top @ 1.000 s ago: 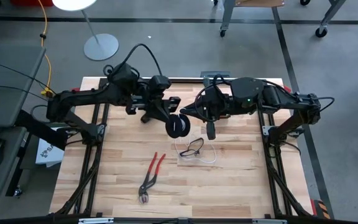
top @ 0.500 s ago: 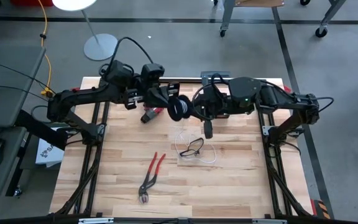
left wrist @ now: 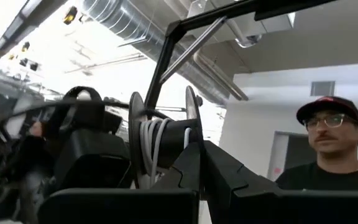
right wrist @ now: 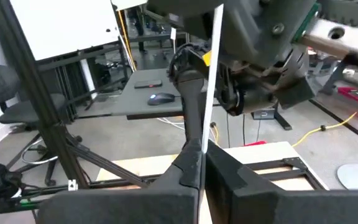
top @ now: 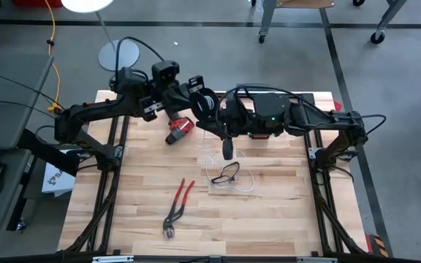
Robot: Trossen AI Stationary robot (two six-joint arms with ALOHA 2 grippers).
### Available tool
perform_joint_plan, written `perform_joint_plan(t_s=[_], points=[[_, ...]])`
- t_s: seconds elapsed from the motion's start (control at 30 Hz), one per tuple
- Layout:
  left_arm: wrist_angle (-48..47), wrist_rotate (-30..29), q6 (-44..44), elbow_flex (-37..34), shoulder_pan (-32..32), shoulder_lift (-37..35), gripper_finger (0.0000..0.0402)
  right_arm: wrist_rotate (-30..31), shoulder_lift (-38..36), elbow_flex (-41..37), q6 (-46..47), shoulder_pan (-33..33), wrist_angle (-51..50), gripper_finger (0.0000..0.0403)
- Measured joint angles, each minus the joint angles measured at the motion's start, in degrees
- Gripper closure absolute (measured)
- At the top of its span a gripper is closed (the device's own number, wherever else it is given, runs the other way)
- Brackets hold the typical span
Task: Coil cords
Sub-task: Coil the white wire onto the black spool
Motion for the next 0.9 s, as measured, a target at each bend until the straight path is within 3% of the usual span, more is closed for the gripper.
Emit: perform_joint_plan(t_s=[0.3, 0.5, 0.63, 0.77, 0.9], points=[[-9.0, 2.2, 5.9, 0.0, 3.8, -4.5, 0.0401, -1.3, -0.5, 0.0, 0.7, 0.4, -0.3, 0.0403], [-12.8, 0.3, 10.2, 0.1, 4.9, -6.6, 0.0401, -0.7, -0.5, -0.1, 4.6, 0.4, -2.3, 0.0395], [-12.1, -0.8, 10.8, 0.3, 5.4, -8.1, 0.0401, 0.2, -0.1, -0.4, 4.3, 0.2, -3.5, 0.0344], [-13.2, -0.7, 11.4, 0.2, 5.4, -8.6, 0.0401, 7.4, 0.1, -0.2, 1.9, -0.1, -2.3, 0.0274], [-12.9, -1.6, 11.5, 0.2, 5.4, -9.6, 0.0402, 10.1, 2.0, -0.3, 1.3, -0.7, -1.2, 0.0224]])
